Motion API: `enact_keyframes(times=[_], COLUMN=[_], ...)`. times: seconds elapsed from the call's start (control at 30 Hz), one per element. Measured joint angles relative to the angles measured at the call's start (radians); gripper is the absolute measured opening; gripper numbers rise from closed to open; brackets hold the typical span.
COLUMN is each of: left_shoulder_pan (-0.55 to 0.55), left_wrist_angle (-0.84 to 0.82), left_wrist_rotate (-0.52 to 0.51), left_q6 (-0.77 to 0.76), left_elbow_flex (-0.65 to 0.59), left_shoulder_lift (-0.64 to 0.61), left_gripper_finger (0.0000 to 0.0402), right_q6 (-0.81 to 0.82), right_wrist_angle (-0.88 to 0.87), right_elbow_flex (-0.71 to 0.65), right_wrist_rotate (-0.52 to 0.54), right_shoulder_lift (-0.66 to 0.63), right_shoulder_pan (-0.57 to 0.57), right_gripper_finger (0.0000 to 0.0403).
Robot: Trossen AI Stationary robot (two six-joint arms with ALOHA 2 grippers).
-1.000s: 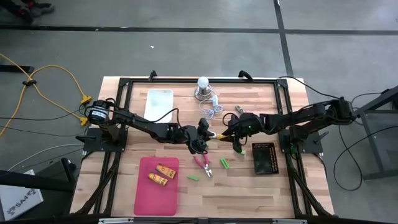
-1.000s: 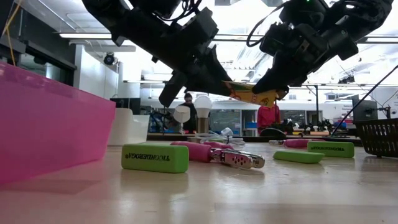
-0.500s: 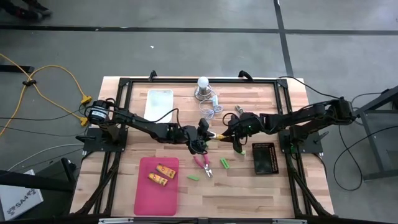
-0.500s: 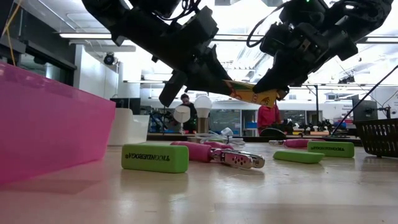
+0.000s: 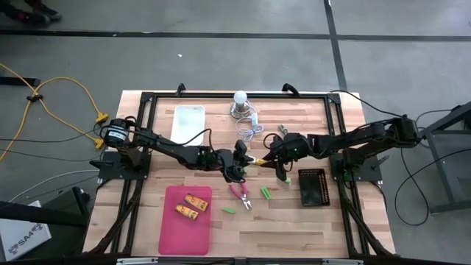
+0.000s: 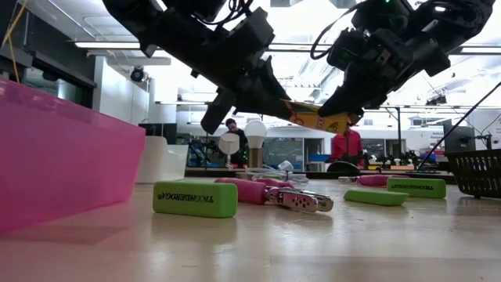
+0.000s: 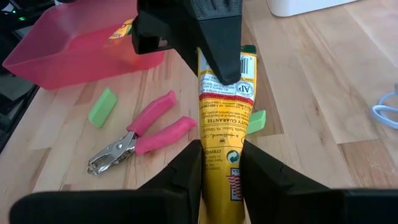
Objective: Pick & Place School Supplies
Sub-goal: Put the crayon box into the pink bin
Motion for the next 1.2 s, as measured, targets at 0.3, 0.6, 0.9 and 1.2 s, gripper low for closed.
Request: enact_keyframes(times=[0.3, 0.6, 0.9, 1.2], left_shoulder_pan=[0.000, 0.001, -0.021, -0.030], left_wrist_angle=[0.027, 0.067, 0.112, 0.138], left_wrist_rotate=[-0.030, -0.044, -0.106, -0.144], left_q6=[-0.004, -0.003, 0.034, 0.027], left_elbow_flex=[0.000, 0.001, 0.001, -0.001], left_shoulder_lift=[0.000, -0.001, 0.002, 0.003], left_gripper_finger=[0.0055, 0.0055, 0.0055, 0.0055], right_q6=[-0.009, -0.008, -0.046, -0.065], right_wrist_angle=[-0.003, -0.007, 0.039, 0.137], right_elbow_flex=[0.000, -0.001, 0.004, 0.002], right_wrist_rotate=[0.001, -0.007, 0.029, 0.021], right_shoulder_lift=[-0.050, -0.125, -0.203, -0.294], right_shoulder_pan=[-0.001, -0.001, -0.001, -0.001], right_gripper_finger=[0.0136, 0.0183, 0.0194, 0.0194])
